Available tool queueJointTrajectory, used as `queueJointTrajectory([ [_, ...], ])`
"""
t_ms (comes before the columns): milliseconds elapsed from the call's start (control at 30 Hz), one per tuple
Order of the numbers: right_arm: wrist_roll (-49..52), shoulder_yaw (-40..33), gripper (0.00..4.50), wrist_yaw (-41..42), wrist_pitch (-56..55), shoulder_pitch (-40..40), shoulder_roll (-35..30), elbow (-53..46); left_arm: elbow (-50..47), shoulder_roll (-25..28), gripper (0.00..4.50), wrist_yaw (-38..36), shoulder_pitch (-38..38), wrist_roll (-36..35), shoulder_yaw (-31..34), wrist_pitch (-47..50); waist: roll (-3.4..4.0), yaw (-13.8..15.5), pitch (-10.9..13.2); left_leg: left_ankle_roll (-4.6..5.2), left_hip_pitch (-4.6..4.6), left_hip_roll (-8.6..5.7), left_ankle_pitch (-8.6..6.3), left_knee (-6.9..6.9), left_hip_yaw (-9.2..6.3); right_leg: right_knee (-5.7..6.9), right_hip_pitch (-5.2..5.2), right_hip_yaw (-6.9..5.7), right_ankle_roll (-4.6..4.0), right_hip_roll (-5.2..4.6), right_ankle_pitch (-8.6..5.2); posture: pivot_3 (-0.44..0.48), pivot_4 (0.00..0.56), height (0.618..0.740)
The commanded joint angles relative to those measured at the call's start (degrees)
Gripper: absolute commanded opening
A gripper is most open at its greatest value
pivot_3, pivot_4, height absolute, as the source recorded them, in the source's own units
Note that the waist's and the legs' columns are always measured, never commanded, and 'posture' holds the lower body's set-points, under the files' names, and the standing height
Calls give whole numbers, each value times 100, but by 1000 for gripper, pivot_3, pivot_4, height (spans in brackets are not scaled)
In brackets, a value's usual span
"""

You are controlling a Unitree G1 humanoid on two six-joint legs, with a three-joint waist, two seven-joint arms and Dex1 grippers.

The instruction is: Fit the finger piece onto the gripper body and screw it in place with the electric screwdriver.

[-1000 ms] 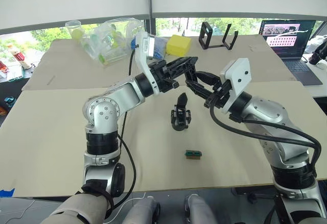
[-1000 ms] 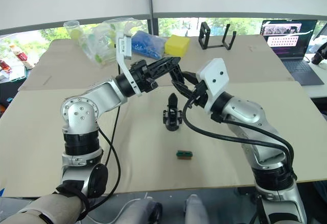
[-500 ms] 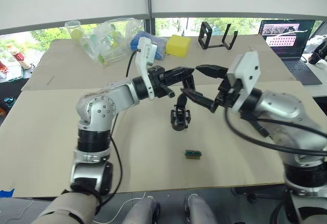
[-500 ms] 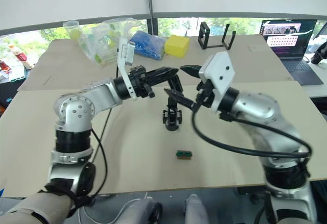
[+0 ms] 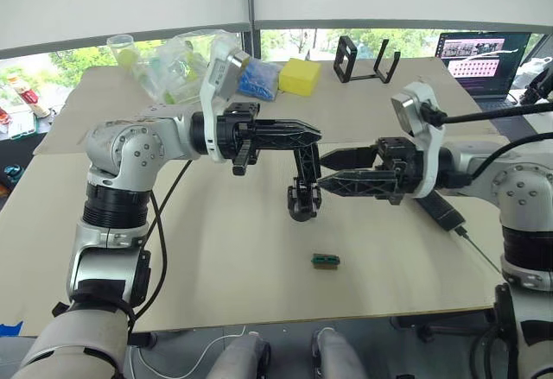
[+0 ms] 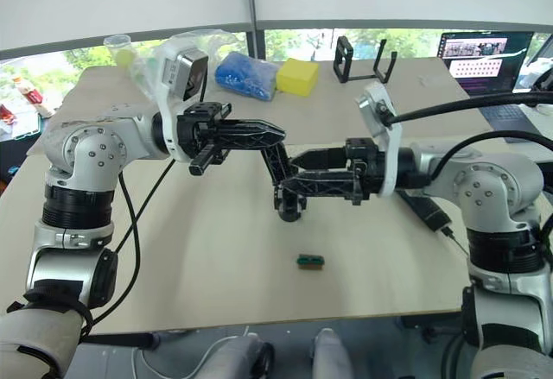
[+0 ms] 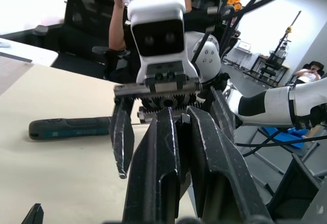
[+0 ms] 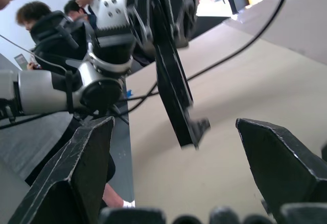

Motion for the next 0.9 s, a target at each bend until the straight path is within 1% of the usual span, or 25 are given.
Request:
queueJointTrajectory([
  [33, -47, 5, 3501, 142, 51, -259, 3, 74, -96, -18, 0, -49, -153, -16, 31, -1, 0, 14, 0, 0, 0, 0, 0, 0, -2, 0, 0, 0, 0, -1, 0, 0, 150, 740],
  [100, -148, 119, 2763, 400, -8, -299, -89, 34, -111, -35, 0, -36, -137, -3, 27, -15, 0, 21, 0, 0, -4, -2, 0, 0, -4, 3, 0, -3, 0, -2, 0, 0, 150, 740],
  [200, -268, 190, 1725, 561, -55, -366, -119, 20, -98, -74, 0, 32, -124, 2, 54, -27, 0, 11, 0, 1, -13, -3, 0, 9, -4, 20, -1, -5, 1, -2, 0, 0, 150, 740],
  [367, -542, 292, 1725, 778, -244, -501, -67, -8, -66, -135, 0, 105, -143, -8, 95, -21, 0, -1, 0, 1, -10, -1, -1, 13, -3, 18, -3, -5, 1, -1, 0, 0, 150, 740],
  [667, -888, 408, 1725, 1060, -446, -613, -8, 8, -60, -93, 0, 19, -149, 53, 46, -67, 0, -7, 0, 1, -11, -2, -1, 13, -3, 24, -4, -4, 1, -1, 0, 0, 150, 740],
  [700, -895, 394, 1195, 1071, -451, -625, 9, 15, -59, -91, 0, 10, -151, 63, 41, -74, 0, -6, 0, 1, -11, -2, -1, 13, -3, 23, -4, -5, 1, -1, 0, 0, 150, 740],
  [767, -921, 381, 573, 1103, -457, -644, 18, 19, -60, -85, 0, -22, -155, 87, 23, -91, 0, -6, 0, 1, -11, -2, -1, 13, -3, 23, -4, -4, 1, -2, 0, 0, 150, 740],
  [800, -952, 378, 404, 1136, -473, -653, 16, 18, -67, -74, 0, -45, -148, 109, 6, -108, 0, -6, 0, 1, -11, -2, -1, 13, -3, 23, -4, -5, 1, -2, 0, 0, 150, 740],
  [900, -1037, 387, 404, 1214, -550, -671, 5, 18, -90, -26, 0, -129, -111, 200, -67, -178, 0, -7, 0, 0, -11, -2, -1, 13, -3, 24, -4, -5, 1, -1, 0, 0, 150, 740],
])
